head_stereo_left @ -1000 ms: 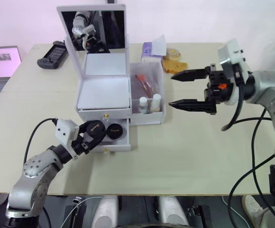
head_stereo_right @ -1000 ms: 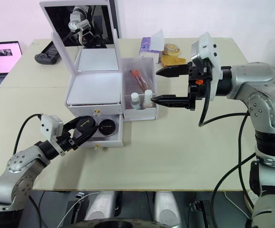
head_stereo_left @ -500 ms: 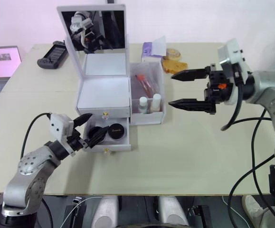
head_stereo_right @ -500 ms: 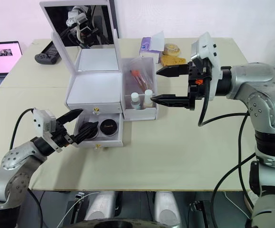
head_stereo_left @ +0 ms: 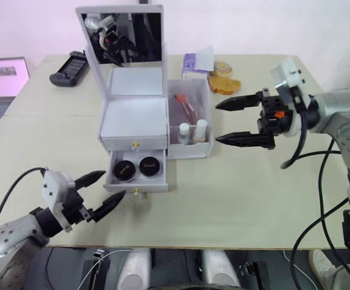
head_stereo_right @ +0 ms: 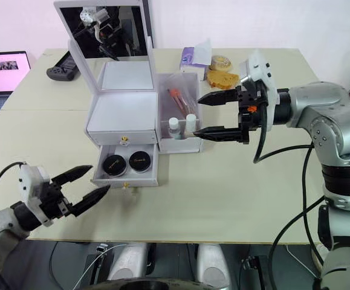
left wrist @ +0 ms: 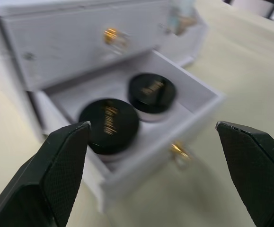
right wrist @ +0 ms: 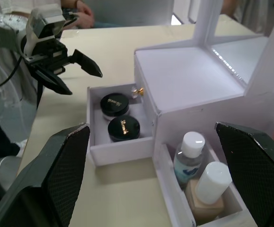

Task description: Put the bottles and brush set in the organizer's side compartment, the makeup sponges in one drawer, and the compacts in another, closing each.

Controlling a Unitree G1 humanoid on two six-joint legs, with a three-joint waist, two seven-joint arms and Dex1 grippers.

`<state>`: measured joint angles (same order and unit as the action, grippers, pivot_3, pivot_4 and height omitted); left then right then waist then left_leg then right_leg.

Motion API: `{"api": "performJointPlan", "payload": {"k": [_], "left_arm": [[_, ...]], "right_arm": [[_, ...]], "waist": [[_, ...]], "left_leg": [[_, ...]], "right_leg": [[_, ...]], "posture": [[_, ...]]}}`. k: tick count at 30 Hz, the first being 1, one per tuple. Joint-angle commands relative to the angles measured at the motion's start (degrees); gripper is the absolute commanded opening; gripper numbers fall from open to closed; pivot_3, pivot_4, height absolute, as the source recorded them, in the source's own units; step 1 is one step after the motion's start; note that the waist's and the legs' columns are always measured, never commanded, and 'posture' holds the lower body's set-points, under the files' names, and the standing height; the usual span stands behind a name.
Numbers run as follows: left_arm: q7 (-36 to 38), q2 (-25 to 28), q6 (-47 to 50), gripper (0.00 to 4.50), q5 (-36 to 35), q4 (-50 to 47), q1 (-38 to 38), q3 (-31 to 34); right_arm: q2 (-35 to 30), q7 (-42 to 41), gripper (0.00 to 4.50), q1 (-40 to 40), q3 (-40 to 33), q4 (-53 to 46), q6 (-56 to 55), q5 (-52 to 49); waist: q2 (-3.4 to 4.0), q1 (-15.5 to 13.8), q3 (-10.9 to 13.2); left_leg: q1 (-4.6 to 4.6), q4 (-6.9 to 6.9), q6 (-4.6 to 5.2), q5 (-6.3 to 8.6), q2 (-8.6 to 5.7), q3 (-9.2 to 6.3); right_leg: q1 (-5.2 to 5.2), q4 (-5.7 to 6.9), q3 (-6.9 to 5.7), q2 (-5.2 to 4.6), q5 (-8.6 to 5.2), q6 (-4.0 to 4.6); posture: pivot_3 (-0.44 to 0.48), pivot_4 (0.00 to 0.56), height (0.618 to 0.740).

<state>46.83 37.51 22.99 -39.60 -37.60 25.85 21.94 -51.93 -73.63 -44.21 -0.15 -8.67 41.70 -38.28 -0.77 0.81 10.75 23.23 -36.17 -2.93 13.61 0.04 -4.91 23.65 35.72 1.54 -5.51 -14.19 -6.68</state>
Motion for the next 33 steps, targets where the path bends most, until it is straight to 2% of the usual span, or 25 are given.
{"api": "performJointPlan", "payload": {"k": [1, 5, 11, 14, 21, 27, 33], "left_arm": [[4.1, 0.5, -2.4, 4.46, -1.6, -3.8, 4.3, 3.4], [5.9, -0.8, -4.2, 4.46, 1.1, -6.5, 12.0, 2.3], [2.9, -6.7, -9.4, 4.46, 7.2, -5.8, 15.0, -2.7], [1.5, -9.2, -10.4, 3.71, 7.8, -5.9, 15.1, -5.6], [-2.2, -13.3, -13.3, 0.12, 10.3, -4.1, 15.5, -7.3], [-5.7, -20.1, -20.1, 0.04, 13.6, 3.8, 14.5, -9.1], [-7.4, -23.5, -24.0, 0.04, 16.4, 8.6, 12.4, -12.7]], "right_arm": [[-1.9, -2.9, 4.50, -0.4, -0.8, 0.4, -1.9, 0.8], [-2.1, -3.7, 4.50, -0.5, -0.6, 1.3, -2.1, 1.5], [-1.9, -3.7, 4.50, -0.9, 0.0, 2.7, -1.6, 2.7], [-1.7, -3.6, 4.50, -1.5, 0.3, 3.3, -1.4, 3.0], [-1.6, -2.6, 4.50, -1.2, 0.1, 2.0, -0.5, 2.7], [-1.5, -2.6, 4.50, 0.6, -2.7, -2.5, 2.6, -2.4], [-2.5, -2.9, 4.50, 3.8, -5.4, -6.2, 6.1, -7.8]], "waist": [[0.00, 0.2, 0.0], [0.02, 0.4, 0.0], [0.02, -0.1, 0.0], [0.02, 0.0, 0.0], [0.02, 0.0, 0.0], [0.04, -0.1, 0.0], [0.02, -0.2, 0.0]], "left_leg": [[0.02, 0.03, 0.00, 0.00, 0.00, 0.01], [0.03, 0.11, 0.01, 0.01, 0.00, 0.03], [0.07, 0.04, 0.01, 0.02, 0.00, 0.05], [0.09, 0.04, 0.01, 0.02, 0.00, 0.06], [0.08, 0.07, 0.01, 0.02, 0.00, 0.06], [0.10, 0.06, 0.02, 0.02, 0.00, 0.06], [0.11, 0.01, 0.03, 0.03, 0.00, 0.06]], "right_leg": [[0.00, -0.06, 0.00, -0.01, 0.00, 0.00], [0.02, -0.16, 0.00, -0.01, 0.00, 0.00], [0.00, -0.24, 0.00, -0.02, 0.01, 0.00], [0.00, -0.28, 0.00, -0.03, 0.01, 0.01], [0.01, -0.27, 0.00, -0.02, 0.01, 0.00], [0.01, -0.30, 0.00, -0.02, 0.01, 0.00], [-0.03, -0.31, -0.01, -0.02, 0.02, -0.01]], "posture": [[0.000, 0.150, 0.740], [0.000, 0.150, 0.740], [0.000, 0.150, 0.740], [0.000, 0.150, 0.740], [0.000, 0.150, 0.740], [0.000, 0.150, 0.740], [0.000, 0.150, 0.740]]}}
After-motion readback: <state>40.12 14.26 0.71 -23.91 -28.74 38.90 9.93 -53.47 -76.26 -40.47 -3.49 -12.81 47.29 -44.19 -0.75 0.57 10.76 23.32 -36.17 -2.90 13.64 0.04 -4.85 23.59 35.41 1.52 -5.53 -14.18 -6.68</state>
